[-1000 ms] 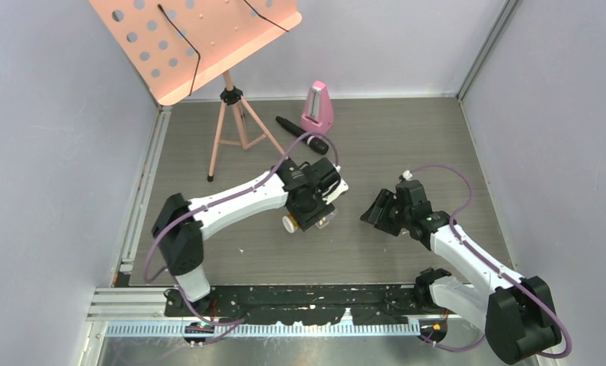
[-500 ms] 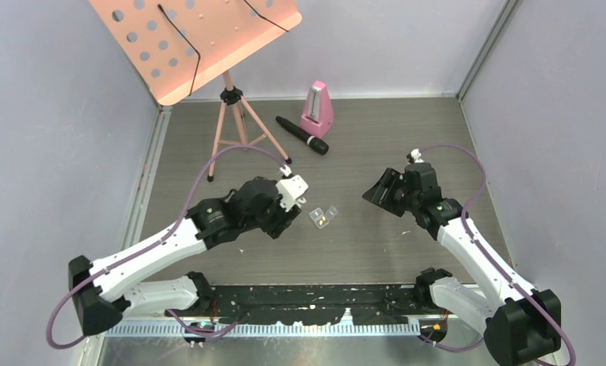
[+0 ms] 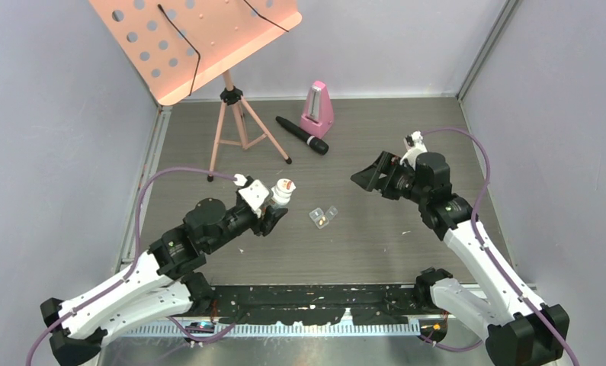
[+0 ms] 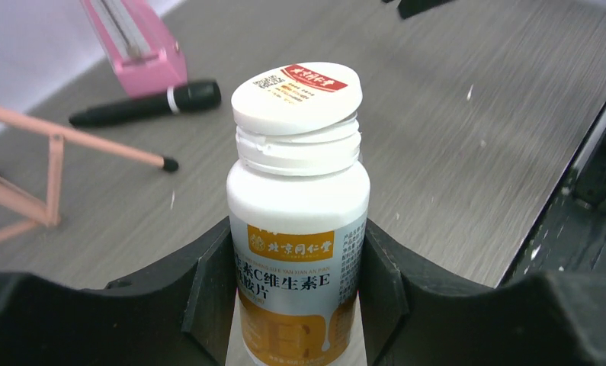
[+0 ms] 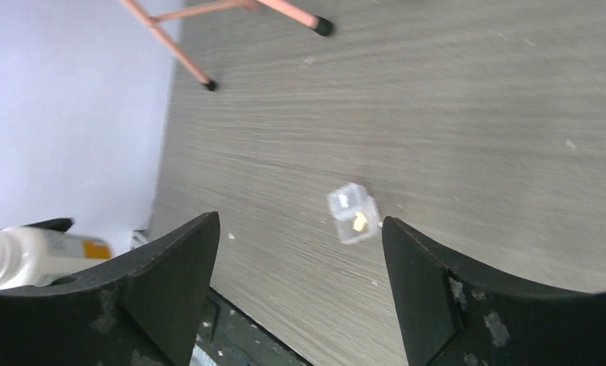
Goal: Sort the pills into containers
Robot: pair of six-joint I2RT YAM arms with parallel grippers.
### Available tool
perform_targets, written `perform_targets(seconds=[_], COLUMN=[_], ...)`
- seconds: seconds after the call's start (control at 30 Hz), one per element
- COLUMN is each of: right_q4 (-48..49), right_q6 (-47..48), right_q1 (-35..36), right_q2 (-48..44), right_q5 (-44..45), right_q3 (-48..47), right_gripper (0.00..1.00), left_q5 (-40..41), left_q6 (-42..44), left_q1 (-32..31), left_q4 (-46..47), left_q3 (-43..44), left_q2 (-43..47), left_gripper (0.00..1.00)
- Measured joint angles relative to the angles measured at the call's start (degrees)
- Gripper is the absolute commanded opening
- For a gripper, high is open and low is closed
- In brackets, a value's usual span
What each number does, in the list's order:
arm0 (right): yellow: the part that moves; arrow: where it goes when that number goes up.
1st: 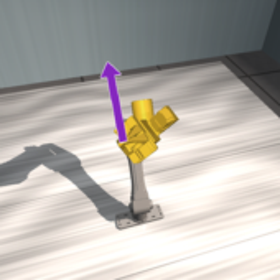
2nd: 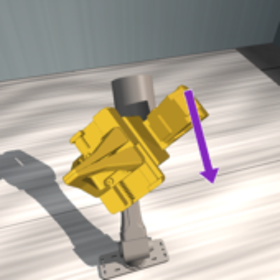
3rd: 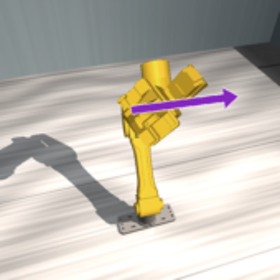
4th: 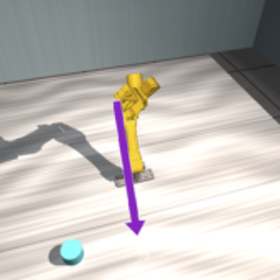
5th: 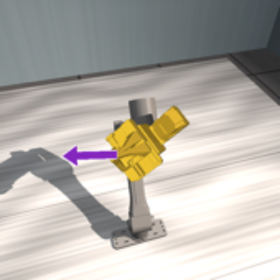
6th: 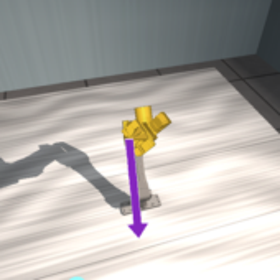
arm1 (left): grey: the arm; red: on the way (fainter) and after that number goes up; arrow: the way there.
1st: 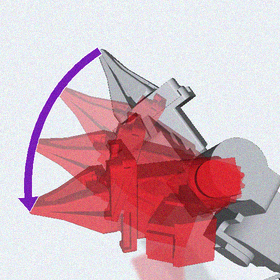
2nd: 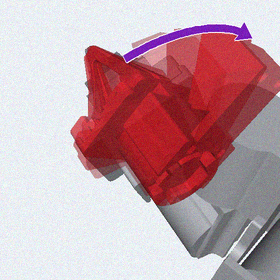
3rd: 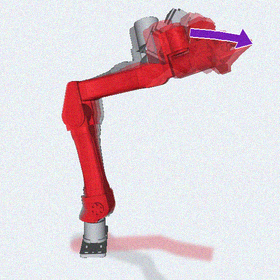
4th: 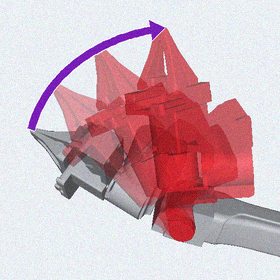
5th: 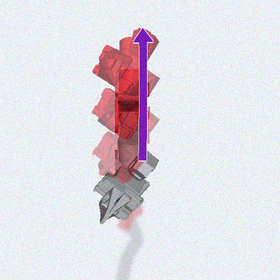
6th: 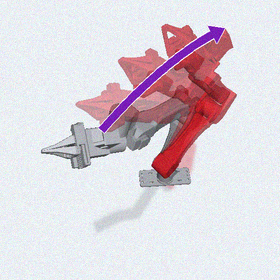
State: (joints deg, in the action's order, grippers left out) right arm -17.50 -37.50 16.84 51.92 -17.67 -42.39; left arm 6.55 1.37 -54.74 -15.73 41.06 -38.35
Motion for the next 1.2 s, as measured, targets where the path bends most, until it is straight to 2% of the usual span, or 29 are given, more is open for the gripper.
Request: perform_targets(seconds=[0.2,0.4,0.5,0.6,0.7,0.9,1.2], right_q4=[7.48,14.19,17.44,19.23,18.38,11.47,2.99], right_q6=[-3.39,-4.98,-4.98,-4.9,-2.82,5.97,14.73], right_q1=[3.63,13.55,16.5,17.64,19.04,24.74,30.16], right_q2=[-0.26,2.91,5.03,6.14,6.97,8.46,10.8], right_q5=[-4.76,-6.62,-8.35,-9.75,-10.62,-9.33,-3.1], right_q3=[-4.46,-12.13,-14.78,-16.13,-18.32,-24.74,-28.87], right_gripper=[0.94,0.95,0.96,0.97,0.98,0.99,0.96], left_q5=[-3.41,-10.64,-18.14,-27.89,-34.84,-44.46,-46.66], left_q6=[2.1,3.67,3.04,-0.48,-3.96,-6.58,-6.97], left_q1=[0.07,0.61,2.95,8.5,12.48,13.97,14.78], left_q4=[14.08,22.95,24.41,26.73,29.22,30.64,30.21], left_q3=[-2.03,-1.99,-1.95,-1.75,-1.27,1.25,1.68], left_q2=[1.01,-2.16,-3.37,-4.52,-5.81,-8.94,-10.73], left_gripper=[0.0,0.0,0.0,0.0,0.0,0.0,0.0])
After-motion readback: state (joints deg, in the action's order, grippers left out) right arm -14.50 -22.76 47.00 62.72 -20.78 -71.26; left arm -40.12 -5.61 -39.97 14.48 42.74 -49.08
